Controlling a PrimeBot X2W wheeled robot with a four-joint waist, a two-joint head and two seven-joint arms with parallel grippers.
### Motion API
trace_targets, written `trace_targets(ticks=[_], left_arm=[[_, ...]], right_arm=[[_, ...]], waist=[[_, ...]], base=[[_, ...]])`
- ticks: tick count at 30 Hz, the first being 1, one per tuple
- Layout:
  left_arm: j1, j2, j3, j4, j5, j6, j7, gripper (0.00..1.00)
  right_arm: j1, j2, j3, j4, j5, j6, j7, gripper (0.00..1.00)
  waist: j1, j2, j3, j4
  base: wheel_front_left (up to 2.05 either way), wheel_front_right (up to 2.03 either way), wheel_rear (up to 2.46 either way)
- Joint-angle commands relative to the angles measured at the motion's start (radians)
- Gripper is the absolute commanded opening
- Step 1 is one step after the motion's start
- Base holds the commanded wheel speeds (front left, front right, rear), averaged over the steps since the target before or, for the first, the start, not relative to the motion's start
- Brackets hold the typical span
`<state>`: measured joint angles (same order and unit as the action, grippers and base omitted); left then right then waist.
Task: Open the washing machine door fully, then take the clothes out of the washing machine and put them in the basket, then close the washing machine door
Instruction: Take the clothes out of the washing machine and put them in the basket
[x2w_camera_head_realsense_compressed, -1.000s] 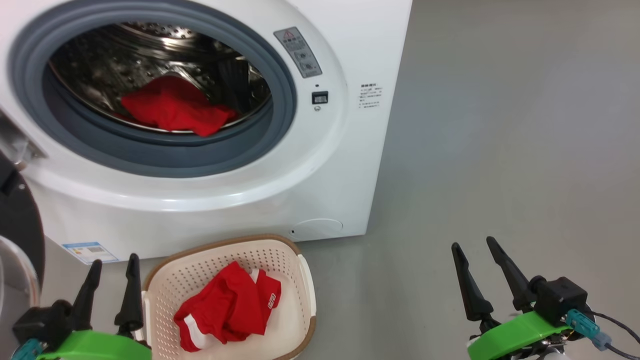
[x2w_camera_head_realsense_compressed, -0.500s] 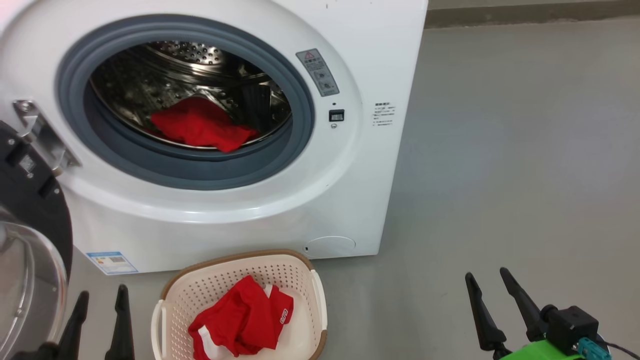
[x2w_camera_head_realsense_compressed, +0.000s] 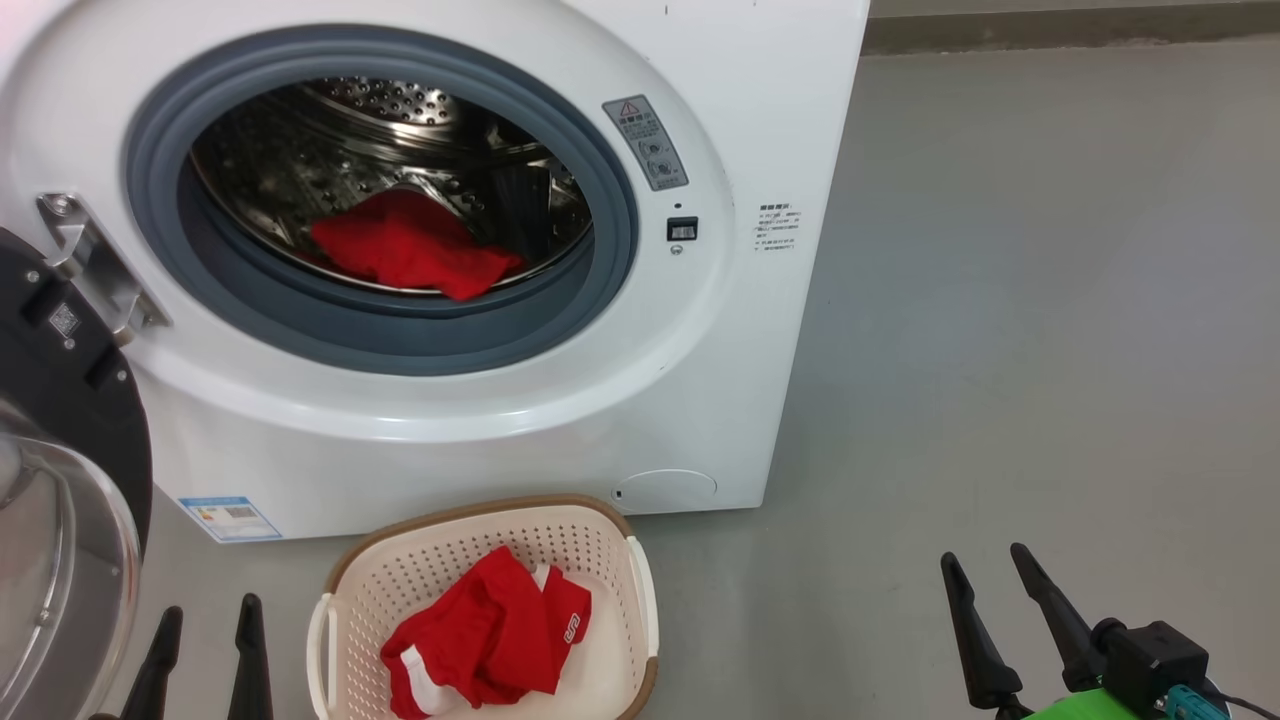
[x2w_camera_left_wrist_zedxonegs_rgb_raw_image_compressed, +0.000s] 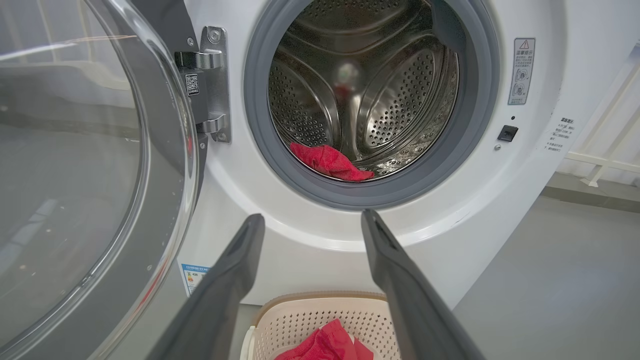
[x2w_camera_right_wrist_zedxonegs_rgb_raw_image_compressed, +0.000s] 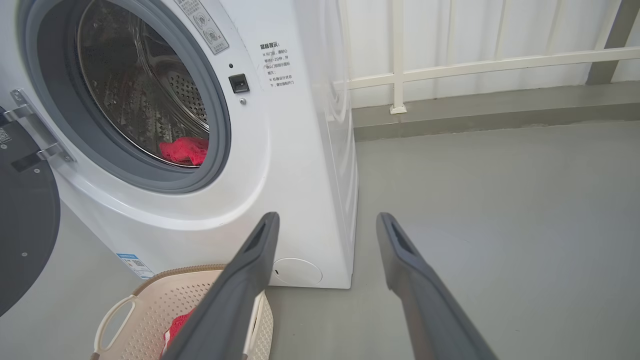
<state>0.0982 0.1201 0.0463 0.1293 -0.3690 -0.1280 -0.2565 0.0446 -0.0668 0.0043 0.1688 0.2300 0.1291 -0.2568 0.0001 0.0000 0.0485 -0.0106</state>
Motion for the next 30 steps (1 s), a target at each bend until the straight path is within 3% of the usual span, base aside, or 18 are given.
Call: trace_targets(ticks=[1, 18, 30], left_arm=[[-0.029, 0.01, 0.035, -0.029, 0.004, -0.003, -0.005, 1.0], [-0.108, 0.016, 0.027, 0.008, -0.03, -0.003, -0.005, 1.0], [-0.439, 0.123, -0.078, 0.168, -0.089, -0.003, -0.005, 1.0]], right_arm=[[-0.018, -0.008, 0.018, -0.028, -0.007, 0.002, -0.005, 1.0], [-0.059, 0.005, 0.023, -0.044, -0.017, 0.002, -0.005, 1.0], [-0.155, 0.016, 0.043, -0.072, -0.014, 0.002, -0.005, 1.0]], waist=[[-0.0001, 0.0, 0.005, -0.002], [-0.0001, 0.0, 0.063, -0.02], [-0.0001, 0.0, 0.229, -0.049]], base=[[0.0, 0.0, 0.0], [0.0, 0.0, 0.0], [0.0, 0.0, 0.0]])
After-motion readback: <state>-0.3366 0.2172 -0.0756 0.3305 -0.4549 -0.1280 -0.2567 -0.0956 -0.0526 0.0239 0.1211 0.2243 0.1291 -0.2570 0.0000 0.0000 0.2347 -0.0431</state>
